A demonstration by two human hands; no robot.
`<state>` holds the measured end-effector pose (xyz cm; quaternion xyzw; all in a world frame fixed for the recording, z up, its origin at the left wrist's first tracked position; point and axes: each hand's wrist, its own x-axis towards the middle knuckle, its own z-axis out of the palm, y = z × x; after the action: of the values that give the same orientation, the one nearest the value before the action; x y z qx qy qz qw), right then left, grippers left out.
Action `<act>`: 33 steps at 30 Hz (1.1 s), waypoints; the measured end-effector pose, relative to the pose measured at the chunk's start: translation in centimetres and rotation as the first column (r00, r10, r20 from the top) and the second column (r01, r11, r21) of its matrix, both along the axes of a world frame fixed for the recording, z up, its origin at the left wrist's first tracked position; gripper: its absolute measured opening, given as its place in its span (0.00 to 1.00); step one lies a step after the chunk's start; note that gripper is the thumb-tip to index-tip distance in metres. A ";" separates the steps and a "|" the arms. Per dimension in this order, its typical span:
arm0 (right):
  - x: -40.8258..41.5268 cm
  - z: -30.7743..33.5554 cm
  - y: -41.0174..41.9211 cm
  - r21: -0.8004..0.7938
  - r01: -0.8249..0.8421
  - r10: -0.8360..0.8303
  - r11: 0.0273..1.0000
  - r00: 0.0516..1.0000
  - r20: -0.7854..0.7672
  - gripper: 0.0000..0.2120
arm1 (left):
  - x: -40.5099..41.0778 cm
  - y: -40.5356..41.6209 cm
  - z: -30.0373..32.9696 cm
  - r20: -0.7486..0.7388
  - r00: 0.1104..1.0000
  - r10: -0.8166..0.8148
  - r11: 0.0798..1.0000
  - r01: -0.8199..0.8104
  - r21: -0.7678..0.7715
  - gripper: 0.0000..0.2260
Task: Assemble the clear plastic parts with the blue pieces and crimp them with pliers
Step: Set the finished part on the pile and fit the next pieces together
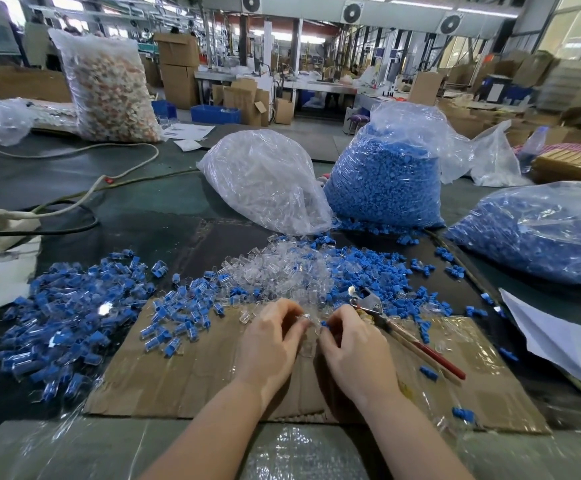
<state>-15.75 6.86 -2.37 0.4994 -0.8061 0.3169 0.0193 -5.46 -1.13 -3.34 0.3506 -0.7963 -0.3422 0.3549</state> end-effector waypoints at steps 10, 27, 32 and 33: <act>0.0 -0.8 0.1 -0.145 0.011 0.004 0.989 0.994 0.106 0.03 | 0.2 0.2 -0.2 -0.065 0.998 0.026 0.997 -0.021 0.075 0.06; 0.4 -0.9 0.5 -0.188 -0.040 0.067 0.981 0.987 0.143 0.02 | 0.3 -0.3 -0.2 -0.142 0.987 0.071 0.972 -0.037 0.232 0.09; 0.5 -1.3 0.3 -0.139 -0.054 0.066 0.989 0.994 0.086 0.06 | 0.6 -0.3 -0.2 -0.170 0.984 0.058 0.964 -0.010 0.267 0.11; 0.5 -1.3 0.3 -0.138 -0.049 0.061 0.989 0.995 0.084 0.06 | 0.6 -0.3 -0.2 -0.164 0.985 0.048 0.966 -0.003 0.259 0.12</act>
<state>-15.26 7.16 -3.67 0.5047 -0.7686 0.3930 0.0091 -4.83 -1.40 -3.52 0.3737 -0.7073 -0.4669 0.3769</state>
